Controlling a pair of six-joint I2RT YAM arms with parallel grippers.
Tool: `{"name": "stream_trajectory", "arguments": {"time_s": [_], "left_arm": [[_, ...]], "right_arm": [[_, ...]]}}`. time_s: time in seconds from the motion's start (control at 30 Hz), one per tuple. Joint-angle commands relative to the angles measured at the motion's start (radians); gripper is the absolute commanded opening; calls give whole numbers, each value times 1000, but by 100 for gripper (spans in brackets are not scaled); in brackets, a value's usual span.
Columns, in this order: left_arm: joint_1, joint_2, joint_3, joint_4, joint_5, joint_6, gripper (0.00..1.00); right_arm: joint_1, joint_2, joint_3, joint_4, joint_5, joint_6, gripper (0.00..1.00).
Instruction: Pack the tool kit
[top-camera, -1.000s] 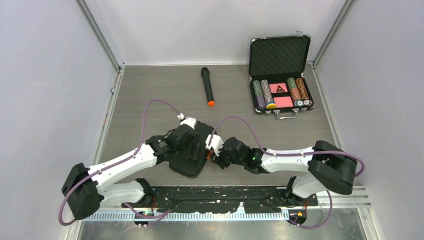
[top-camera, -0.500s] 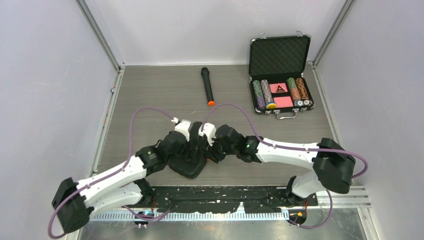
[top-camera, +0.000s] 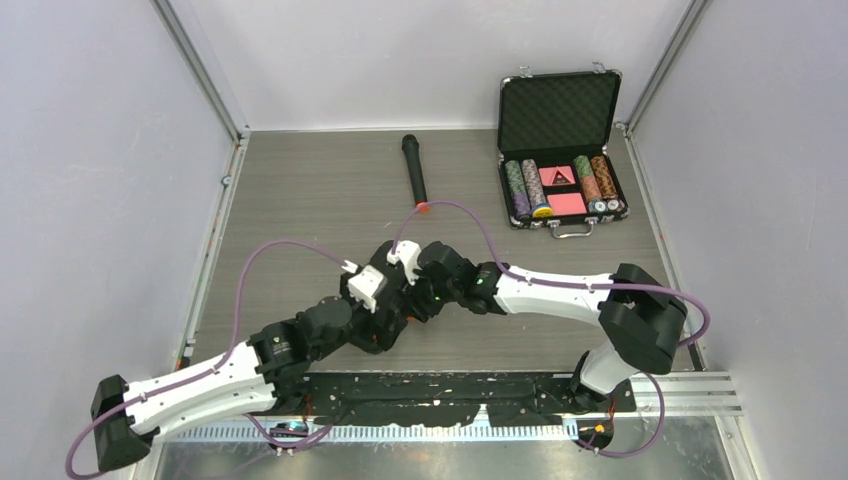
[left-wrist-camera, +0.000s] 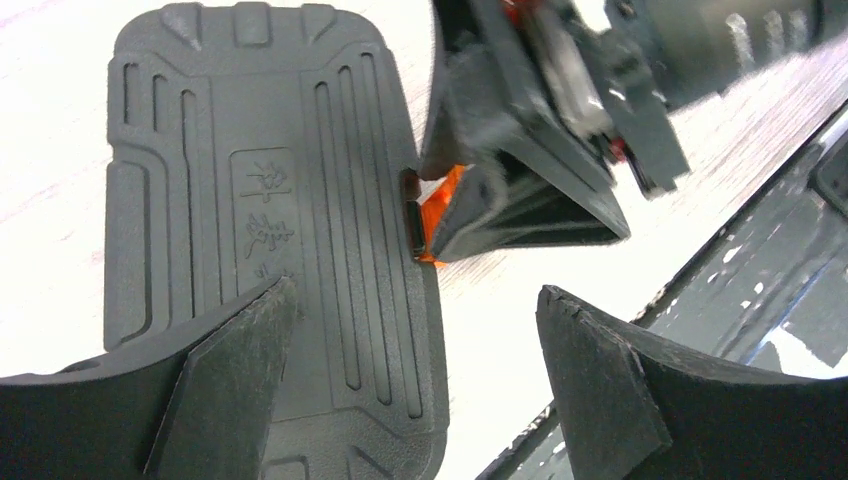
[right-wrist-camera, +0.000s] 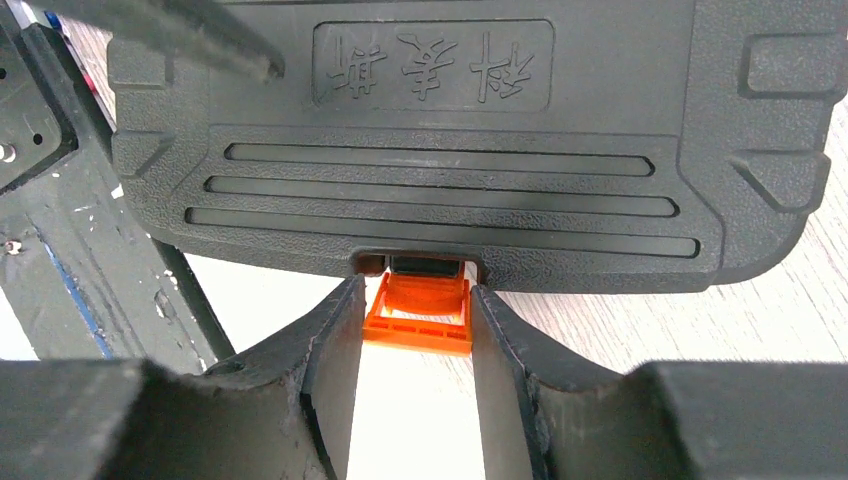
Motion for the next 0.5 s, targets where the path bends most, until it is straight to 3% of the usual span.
{"name": "stream_trajectory", "arguments": {"time_s": [0.0, 0.17, 0.27, 0.47], "left_arm": [[-138, 52, 28, 45, -185, 114, 91], [-344, 182, 62, 71, -596, 114, 93], [-419, 305, 109, 49, -835, 36, 97], [-432, 504, 266, -181, -978, -276, 100]], "right_arm": [[-15, 30, 41, 52, -48, 45, 6], [-29, 52, 62, 32, -84, 67, 6], [-38, 62, 79, 15, -106, 78, 6], [-43, 76, 106, -15, -132, 92, 6]]}}
